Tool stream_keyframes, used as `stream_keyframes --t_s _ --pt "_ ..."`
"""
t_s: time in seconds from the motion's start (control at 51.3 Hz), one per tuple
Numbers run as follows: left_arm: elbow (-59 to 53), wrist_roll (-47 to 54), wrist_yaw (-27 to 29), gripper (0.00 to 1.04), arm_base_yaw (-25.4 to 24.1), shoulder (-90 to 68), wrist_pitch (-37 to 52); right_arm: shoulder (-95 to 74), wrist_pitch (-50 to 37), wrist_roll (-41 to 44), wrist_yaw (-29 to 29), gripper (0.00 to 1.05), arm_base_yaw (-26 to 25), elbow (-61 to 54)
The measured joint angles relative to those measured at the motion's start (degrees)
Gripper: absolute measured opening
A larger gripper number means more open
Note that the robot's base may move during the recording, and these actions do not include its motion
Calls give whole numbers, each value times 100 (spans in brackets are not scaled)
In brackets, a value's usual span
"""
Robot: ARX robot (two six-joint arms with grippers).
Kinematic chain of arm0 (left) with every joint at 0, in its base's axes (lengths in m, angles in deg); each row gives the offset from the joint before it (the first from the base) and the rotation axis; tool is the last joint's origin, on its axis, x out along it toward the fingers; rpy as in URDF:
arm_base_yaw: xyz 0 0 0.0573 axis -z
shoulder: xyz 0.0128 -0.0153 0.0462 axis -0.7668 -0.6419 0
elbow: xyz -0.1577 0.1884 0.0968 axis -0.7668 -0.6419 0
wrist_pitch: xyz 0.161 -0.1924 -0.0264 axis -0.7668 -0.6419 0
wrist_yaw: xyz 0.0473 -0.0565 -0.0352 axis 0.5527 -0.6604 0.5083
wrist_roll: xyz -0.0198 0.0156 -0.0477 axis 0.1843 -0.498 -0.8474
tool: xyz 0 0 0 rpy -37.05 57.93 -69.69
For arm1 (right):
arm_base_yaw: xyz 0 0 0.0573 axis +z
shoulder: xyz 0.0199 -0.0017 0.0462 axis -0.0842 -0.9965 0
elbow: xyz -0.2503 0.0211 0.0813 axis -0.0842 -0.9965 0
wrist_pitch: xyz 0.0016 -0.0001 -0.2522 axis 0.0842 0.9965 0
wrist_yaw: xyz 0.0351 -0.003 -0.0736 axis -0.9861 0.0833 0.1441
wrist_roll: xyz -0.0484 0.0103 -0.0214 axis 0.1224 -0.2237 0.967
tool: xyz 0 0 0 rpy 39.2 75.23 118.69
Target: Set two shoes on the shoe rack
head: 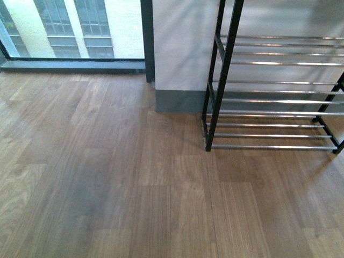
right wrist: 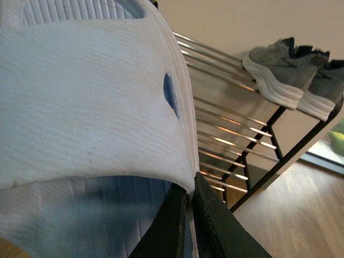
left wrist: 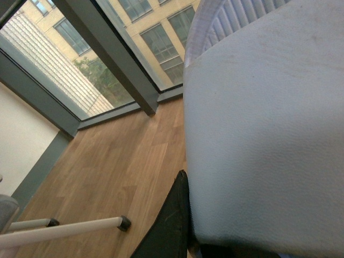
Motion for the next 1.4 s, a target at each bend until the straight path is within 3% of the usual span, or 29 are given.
stream_keyframes --t_s 1.404 --pt "0 13 2 2 0 -9 0 -2 4 -2 -35 1 4 0"
